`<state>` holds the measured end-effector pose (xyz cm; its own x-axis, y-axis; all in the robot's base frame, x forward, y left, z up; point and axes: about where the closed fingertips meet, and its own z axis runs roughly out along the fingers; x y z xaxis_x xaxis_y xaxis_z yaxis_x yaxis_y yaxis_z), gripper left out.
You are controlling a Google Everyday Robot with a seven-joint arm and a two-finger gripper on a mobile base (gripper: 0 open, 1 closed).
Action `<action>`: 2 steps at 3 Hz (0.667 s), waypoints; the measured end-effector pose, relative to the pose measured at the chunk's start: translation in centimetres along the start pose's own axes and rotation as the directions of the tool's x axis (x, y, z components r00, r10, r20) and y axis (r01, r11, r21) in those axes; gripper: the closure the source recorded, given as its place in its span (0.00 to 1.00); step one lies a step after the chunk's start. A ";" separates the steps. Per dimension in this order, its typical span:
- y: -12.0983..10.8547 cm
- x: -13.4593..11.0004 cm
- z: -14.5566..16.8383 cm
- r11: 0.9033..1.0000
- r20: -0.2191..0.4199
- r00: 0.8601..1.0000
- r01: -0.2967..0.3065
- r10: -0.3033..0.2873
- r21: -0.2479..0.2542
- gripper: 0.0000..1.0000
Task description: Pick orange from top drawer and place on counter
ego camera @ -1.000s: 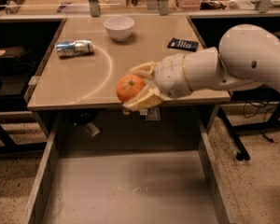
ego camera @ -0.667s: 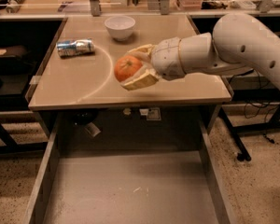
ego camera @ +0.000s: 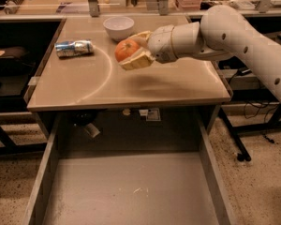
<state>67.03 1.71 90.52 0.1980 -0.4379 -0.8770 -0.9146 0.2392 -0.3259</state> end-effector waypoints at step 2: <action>-4.1 5.0 0.0 0.962 -0.124 0.970 -0.183 0.210 0.203 1.00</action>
Offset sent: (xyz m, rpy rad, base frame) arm 0.0630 -0.0678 -0.0578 -0.0480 0.2107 -0.5170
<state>71.79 -1.45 87.46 -0.0442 -0.4820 -0.8751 -0.8443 0.4863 -0.2251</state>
